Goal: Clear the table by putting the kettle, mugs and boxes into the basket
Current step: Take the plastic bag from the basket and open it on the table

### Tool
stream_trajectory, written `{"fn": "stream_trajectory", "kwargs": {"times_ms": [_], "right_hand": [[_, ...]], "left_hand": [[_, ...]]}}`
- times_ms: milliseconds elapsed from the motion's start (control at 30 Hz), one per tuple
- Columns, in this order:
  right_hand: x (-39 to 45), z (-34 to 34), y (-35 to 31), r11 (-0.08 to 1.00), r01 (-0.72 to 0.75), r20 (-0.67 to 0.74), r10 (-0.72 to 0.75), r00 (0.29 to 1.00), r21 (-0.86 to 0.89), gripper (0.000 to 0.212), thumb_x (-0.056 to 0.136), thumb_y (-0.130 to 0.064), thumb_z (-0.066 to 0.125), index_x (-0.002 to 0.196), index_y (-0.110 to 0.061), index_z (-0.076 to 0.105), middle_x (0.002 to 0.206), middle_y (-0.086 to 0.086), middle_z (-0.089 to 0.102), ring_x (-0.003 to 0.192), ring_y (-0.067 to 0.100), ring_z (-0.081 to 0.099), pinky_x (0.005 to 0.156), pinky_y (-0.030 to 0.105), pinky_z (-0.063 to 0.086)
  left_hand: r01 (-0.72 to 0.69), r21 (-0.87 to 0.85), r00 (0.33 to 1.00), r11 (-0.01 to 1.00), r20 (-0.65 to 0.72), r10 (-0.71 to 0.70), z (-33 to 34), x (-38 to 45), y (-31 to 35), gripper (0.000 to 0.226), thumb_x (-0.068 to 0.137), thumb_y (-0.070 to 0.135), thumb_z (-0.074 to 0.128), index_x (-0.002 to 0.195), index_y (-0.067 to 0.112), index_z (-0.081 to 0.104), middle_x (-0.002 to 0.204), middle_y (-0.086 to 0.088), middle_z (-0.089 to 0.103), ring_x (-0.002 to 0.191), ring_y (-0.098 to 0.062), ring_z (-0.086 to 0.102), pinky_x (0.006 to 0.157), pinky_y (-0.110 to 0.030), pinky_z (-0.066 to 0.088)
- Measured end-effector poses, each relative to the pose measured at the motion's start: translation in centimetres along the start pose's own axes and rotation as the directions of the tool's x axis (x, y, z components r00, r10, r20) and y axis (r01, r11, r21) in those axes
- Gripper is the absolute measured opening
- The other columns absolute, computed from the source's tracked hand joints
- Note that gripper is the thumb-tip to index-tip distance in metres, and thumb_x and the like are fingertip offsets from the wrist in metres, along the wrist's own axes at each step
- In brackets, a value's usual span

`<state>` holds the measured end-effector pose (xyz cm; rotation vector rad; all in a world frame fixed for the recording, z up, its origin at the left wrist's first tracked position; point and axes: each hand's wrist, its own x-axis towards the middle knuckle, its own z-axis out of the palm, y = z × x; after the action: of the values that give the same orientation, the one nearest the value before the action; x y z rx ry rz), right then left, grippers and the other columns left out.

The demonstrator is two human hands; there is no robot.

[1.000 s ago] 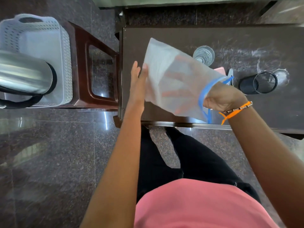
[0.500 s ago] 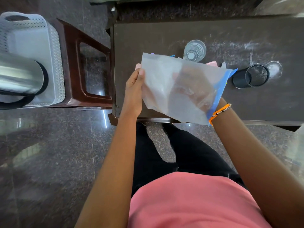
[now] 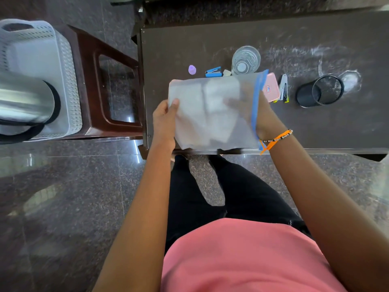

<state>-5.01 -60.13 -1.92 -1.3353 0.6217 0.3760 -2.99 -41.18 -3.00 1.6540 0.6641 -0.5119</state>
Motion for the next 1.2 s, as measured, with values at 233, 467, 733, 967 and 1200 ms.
{"fn": "stream_trajectory", "kwargs": {"times_ms": [233, 467, 733, 967, 1200], "right_hand": [[-1.4, -3.9, -1.6, 0.978, 0.179, -0.431, -0.208, 0.878, -0.108, 0.035, 0.082, -0.004, 0.063, 0.088, -0.028, 0.038, 0.086, 0.015, 0.052, 0.077, 0.022, 0.048, 0.073, 0.037, 0.040], [-2.5, -6.8, -4.5, 0.952, 0.169, -0.089, -0.197, 0.976, -0.257, 0.054, 0.070, 0.010, 0.070, 0.114, -0.019, 0.061, 0.114, 0.012, 0.064, 0.094, 0.015, 0.058, 0.089, 0.035, 0.052], [-1.9, -6.2, -4.0, 0.755, 0.067, -0.136, -0.204, 0.969, -0.653, 0.022, 0.078, -0.024, 0.073, 0.074, -0.005, 0.064, 0.080, 0.002, 0.043, 0.079, 0.016, 0.043, 0.066, 0.023, 0.033], [-1.2, -5.7, -3.2, 0.924, 0.050, -0.104, -0.096, 0.990, -0.378, 0.031, 0.084, -0.022, 0.068, 0.083, 0.007, 0.057, 0.078, 0.007, 0.049, 0.076, 0.017, 0.044, 0.066, 0.029, 0.036], [-1.0, -9.9, 0.1, 0.992, -0.021, -0.394, 0.068, 0.916, 0.123, 0.034, 0.083, 0.004, 0.061, 0.089, -0.020, 0.038, 0.083, -0.003, 0.050, 0.073, 0.011, 0.052, 0.057, 0.024, 0.047]], "left_hand": [[0.099, 0.142, 0.965, 0.985, -0.257, -0.060, -0.1, 0.8, -1.7, 0.019, 0.096, 0.025, 0.047, 0.104, 0.008, 0.049, 0.087, 0.002, 0.054, 0.077, -0.013, 0.053, 0.057, -0.019, 0.043], [-0.293, 0.313, 0.949, 0.903, -0.017, 0.314, 2.3, -0.6, 0.7, 0.046, 0.087, 0.006, 0.046, 0.128, 0.026, 0.037, 0.102, 0.019, 0.053, 0.087, 0.006, 0.055, 0.079, -0.024, 0.051], [-0.383, 0.501, 0.924, 0.776, 0.189, 0.333, 6.2, -1.3, 3.7, 0.021, 0.091, 0.018, 0.050, 0.089, 0.028, 0.068, 0.101, 0.010, 0.044, 0.099, -0.010, 0.049, 0.085, -0.032, 0.048], [-0.355, 0.467, 0.916, 0.810, 0.349, 0.200, 9.8, -2.4, 4.2, 0.013, 0.080, 0.028, 0.070, 0.078, 0.015, 0.071, 0.096, 0.008, 0.057, 0.091, -0.015, 0.058, 0.082, -0.040, 0.050], [-0.198, 0.410, 0.939, 0.891, 0.339, 0.053, 12.0, -1.3, 2.9, 0.009, 0.075, 0.030, 0.076, 0.068, 0.033, 0.070, 0.095, 0.013, 0.060, 0.097, -0.015, 0.061, 0.091, -0.044, 0.052]]}}
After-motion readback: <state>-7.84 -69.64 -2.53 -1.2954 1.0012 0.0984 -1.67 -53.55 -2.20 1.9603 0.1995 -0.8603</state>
